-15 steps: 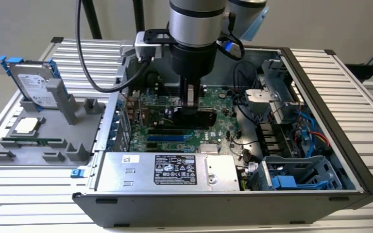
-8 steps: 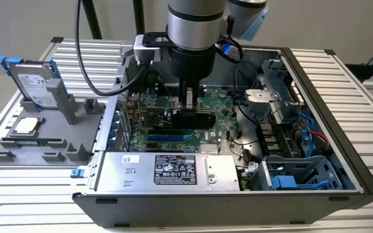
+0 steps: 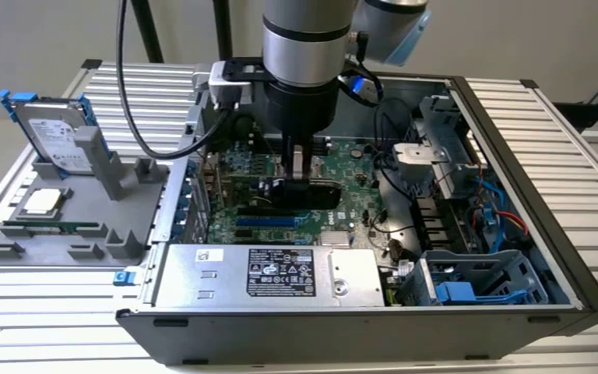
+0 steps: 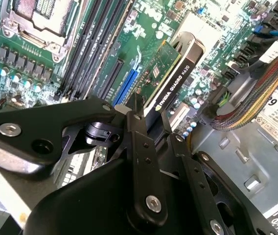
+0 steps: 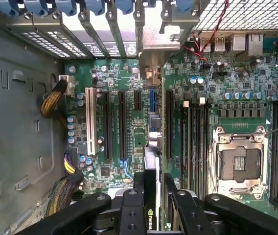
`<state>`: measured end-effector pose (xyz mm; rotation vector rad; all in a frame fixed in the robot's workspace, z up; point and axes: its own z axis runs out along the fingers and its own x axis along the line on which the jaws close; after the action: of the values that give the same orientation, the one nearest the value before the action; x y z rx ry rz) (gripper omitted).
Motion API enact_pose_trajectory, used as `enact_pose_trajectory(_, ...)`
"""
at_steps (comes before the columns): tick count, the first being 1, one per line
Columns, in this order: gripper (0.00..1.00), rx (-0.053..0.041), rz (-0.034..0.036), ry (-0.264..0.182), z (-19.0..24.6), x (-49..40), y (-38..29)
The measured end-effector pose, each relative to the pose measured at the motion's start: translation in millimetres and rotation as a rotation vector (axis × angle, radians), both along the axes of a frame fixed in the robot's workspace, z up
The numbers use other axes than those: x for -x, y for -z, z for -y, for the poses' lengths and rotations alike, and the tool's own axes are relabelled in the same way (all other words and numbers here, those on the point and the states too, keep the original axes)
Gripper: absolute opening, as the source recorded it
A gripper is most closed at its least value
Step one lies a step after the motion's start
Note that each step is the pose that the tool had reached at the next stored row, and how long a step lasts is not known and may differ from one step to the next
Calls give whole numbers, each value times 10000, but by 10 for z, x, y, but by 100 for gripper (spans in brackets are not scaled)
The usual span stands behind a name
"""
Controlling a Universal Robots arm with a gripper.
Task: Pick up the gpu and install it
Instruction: 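Insert the gpu into the slot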
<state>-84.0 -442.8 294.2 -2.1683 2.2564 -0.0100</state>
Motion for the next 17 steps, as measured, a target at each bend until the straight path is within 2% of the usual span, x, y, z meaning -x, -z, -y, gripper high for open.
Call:
enact_pose_trajectory(6, 0, -1, 0, 0, 0, 117, 50)
enact_pose_trajectory(10, 0, -3, 1, 0, -1, 138, 72)
enact_pose_trajectory(17, 0, -1, 0, 0, 0, 194, 148)
